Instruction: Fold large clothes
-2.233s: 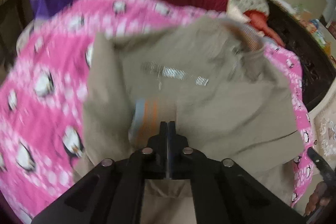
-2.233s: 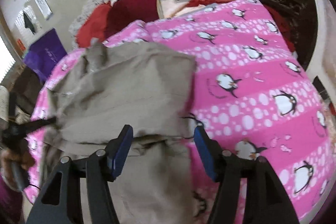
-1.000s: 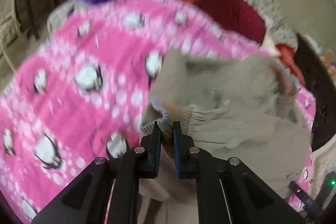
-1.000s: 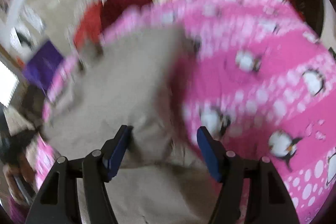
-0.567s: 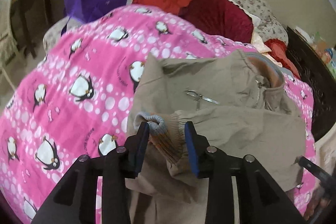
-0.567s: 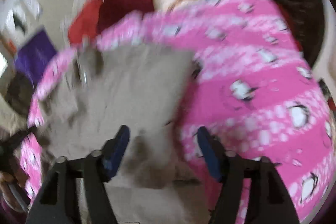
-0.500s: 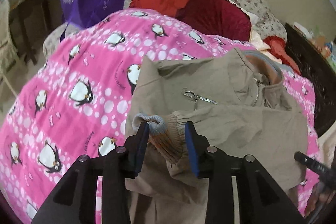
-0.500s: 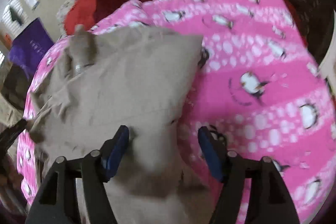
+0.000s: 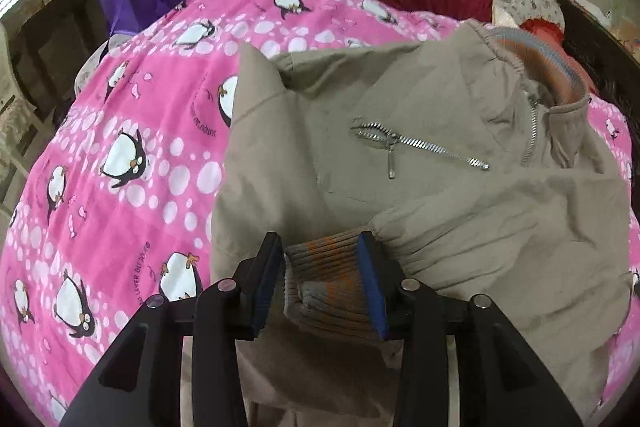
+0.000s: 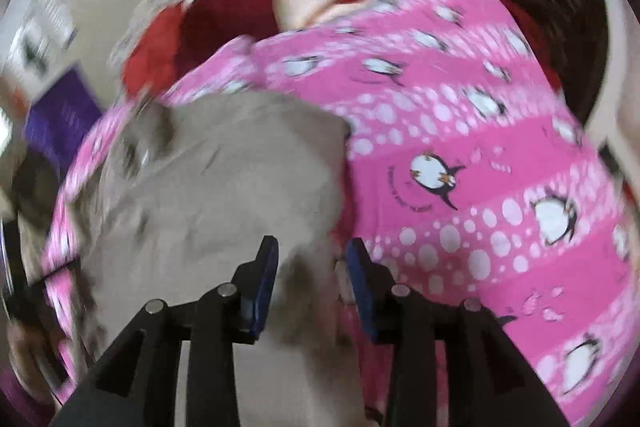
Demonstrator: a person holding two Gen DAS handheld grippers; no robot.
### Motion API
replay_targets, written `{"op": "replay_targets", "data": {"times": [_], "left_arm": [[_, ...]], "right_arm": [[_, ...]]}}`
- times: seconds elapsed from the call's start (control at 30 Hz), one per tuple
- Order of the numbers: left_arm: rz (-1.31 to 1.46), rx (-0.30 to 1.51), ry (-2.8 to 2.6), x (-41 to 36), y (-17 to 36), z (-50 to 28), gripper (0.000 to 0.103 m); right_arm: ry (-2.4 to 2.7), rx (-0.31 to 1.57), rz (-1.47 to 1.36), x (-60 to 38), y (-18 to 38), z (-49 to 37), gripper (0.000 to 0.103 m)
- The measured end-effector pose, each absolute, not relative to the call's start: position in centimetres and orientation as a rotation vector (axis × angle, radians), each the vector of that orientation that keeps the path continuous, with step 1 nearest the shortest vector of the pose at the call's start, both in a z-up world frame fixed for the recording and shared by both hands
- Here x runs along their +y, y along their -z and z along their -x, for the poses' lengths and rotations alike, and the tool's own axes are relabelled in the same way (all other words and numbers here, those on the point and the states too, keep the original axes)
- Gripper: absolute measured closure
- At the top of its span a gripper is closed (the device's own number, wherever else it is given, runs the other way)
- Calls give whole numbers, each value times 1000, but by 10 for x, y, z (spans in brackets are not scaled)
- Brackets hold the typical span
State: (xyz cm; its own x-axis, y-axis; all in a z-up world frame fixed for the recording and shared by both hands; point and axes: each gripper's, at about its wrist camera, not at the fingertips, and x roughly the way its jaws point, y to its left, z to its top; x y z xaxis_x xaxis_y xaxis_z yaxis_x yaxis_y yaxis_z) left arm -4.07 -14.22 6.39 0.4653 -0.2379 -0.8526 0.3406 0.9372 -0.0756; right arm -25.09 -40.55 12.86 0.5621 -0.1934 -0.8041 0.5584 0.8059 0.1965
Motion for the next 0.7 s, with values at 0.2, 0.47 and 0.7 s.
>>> {"op": "replay_targets", "data": {"times": [0.2,0.47,0.7], "left_arm": [[-63,1022,363,-129,-81,49,76],[-14,964,437,-118,-103,72,76],[-156,1044,355,-150,-60,56,76]], "right_arm": [[490,1017,-378,-385,-87,237,66],[417,879,-327,-371,-140,213,66],[467,959,-342,-382,-81,162,66]]}}
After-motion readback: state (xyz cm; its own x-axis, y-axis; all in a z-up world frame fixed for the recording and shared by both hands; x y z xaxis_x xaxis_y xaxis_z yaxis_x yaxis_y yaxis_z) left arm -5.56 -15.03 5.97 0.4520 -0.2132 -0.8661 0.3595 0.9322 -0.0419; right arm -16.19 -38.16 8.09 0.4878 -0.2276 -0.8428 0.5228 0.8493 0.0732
